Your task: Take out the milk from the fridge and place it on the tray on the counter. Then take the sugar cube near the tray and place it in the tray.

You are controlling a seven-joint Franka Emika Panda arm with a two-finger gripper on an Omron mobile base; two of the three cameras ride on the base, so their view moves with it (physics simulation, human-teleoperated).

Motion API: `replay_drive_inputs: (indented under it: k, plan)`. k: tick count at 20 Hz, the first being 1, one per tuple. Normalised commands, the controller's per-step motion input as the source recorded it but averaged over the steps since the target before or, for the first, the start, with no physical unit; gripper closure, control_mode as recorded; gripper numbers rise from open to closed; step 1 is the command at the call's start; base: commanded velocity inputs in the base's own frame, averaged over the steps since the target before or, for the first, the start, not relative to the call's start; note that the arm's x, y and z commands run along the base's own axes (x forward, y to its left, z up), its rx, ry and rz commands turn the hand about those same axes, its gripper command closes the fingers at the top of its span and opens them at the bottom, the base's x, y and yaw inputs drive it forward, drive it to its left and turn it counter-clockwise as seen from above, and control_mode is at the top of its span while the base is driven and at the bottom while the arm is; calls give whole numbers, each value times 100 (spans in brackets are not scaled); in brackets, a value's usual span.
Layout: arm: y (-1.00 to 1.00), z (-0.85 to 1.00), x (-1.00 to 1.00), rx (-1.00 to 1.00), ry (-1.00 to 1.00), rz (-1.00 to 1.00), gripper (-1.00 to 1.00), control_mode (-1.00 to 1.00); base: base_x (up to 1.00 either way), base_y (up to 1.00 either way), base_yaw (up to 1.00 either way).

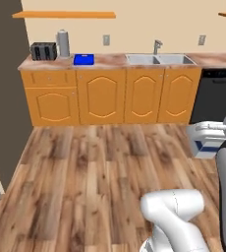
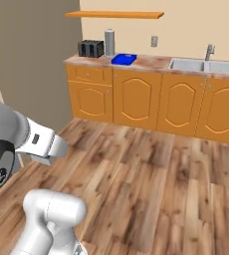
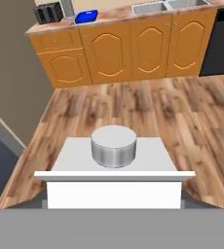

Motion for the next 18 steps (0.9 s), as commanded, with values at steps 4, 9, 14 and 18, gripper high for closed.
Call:
replay_drive_inputs:
  k: [4, 9, 14, 18]
  plan:
    - [0, 0, 0, 0, 0, 0, 100, 100, 100, 52, 0]
    - [0, 0, 0, 0, 0, 0, 100, 100, 100, 48, 0]
    - [0, 0, 0, 0, 0, 0, 100, 100, 100, 15, 0]
    - [0, 0, 0, 0, 0, 0, 100, 100, 100, 23, 0]
